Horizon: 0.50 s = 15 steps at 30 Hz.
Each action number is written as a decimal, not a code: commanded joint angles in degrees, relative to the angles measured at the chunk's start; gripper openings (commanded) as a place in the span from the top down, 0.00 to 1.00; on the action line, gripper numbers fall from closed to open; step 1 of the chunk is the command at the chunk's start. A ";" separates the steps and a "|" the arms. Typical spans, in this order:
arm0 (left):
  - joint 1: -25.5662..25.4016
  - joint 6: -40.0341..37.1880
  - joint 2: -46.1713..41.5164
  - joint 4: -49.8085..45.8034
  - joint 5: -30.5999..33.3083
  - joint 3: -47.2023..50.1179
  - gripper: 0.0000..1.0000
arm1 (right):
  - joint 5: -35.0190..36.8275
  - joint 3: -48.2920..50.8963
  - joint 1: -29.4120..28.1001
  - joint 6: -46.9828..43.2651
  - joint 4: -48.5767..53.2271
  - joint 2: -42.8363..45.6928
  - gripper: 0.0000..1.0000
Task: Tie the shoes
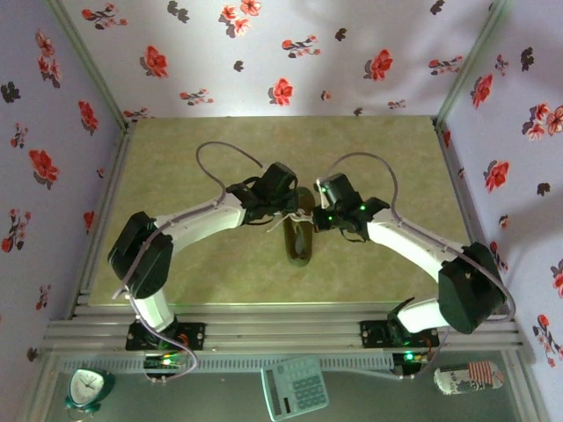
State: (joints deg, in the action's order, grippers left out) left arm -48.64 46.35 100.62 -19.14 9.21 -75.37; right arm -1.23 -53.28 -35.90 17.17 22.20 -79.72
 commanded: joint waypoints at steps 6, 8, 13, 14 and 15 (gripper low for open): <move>0.21 5.32 3.94 -3.66 4.94 -3.92 0.67 | 1.06 1.07 -0.40 1.08 -0.65 1.57 1.00; 0.21 5.66 3.97 -3.63 4.94 -3.65 0.67 | 1.28 1.24 -0.36 0.96 -1.00 1.57 1.00; 0.21 5.77 5.21 -3.15 4.35 -4.29 0.66 | 1.75 2.65 -0.40 -0.46 -4.19 2.64 1.00; 0.21 5.68 5.60 -3.18 4.24 -4.61 0.67 | 1.57 3.37 -0.38 -1.00 -5.81 3.24 1.00; 0.21 5.61 6.09 -3.29 4.15 -5.03 0.67 | 1.12 4.36 -0.39 -1.56 -7.91 3.87 1.00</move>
State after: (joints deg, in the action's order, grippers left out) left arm -48.53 50.92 104.75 -21.54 12.05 -78.41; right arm -1.19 -50.83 -35.90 16.93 19.38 -78.37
